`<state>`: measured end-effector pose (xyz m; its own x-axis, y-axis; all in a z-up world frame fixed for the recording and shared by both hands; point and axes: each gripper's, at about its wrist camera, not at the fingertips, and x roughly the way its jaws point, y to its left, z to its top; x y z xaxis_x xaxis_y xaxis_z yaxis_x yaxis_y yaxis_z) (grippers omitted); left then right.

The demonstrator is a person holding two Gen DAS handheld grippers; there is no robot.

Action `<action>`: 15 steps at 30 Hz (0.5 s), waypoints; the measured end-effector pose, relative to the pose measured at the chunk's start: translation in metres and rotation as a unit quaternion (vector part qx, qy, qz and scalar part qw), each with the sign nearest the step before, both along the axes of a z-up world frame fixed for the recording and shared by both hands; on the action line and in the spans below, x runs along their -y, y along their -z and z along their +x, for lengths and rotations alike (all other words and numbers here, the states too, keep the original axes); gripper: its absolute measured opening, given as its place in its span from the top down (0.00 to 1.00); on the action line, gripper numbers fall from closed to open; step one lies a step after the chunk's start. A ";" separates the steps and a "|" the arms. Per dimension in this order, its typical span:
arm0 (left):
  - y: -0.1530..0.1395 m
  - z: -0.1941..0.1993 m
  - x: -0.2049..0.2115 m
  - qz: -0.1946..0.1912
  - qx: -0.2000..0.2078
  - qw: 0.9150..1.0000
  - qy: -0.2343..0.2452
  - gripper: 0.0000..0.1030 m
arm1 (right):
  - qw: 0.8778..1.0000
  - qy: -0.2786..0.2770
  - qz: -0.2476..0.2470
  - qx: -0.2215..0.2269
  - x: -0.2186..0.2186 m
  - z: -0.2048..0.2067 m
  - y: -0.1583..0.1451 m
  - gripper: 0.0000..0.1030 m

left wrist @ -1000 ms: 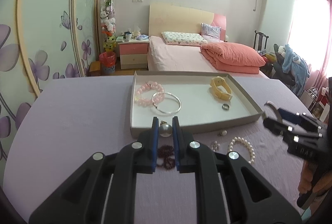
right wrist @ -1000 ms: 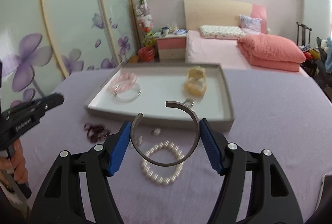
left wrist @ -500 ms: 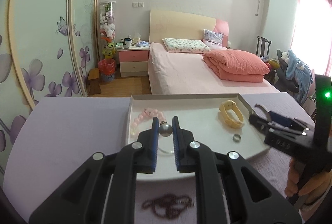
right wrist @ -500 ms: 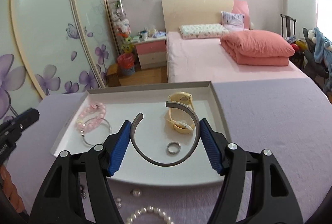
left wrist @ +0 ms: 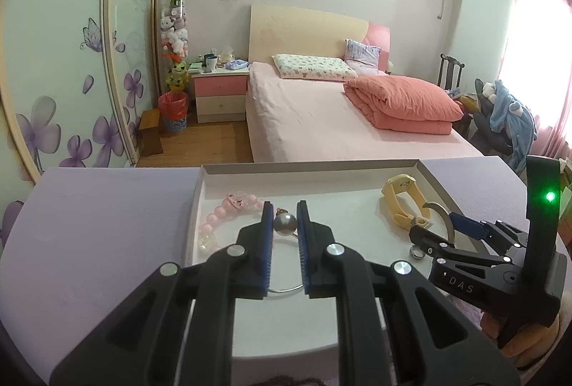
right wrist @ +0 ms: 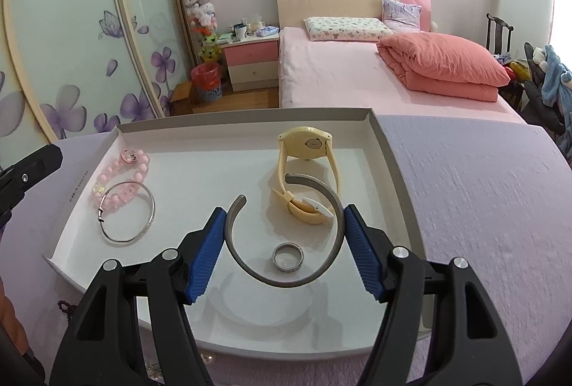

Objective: Organize jewelry
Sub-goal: 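Open both tools to release the cuff and pendant into the tray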

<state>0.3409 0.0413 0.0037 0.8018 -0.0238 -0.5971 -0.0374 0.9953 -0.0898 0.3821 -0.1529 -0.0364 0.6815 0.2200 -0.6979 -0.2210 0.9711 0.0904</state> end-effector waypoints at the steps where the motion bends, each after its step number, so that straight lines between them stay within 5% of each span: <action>1: 0.001 0.002 0.000 0.000 -0.001 1.000 0.001 0.87 | 1.000 -0.001 -0.002 0.000 -0.001 0.000 0.001 0.35; 15: 0.009 0.010 0.001 -0.001 -0.009 1.000 0.003 0.87 | 1.000 -0.014 0.006 0.009 0.005 -0.008 -0.005 0.26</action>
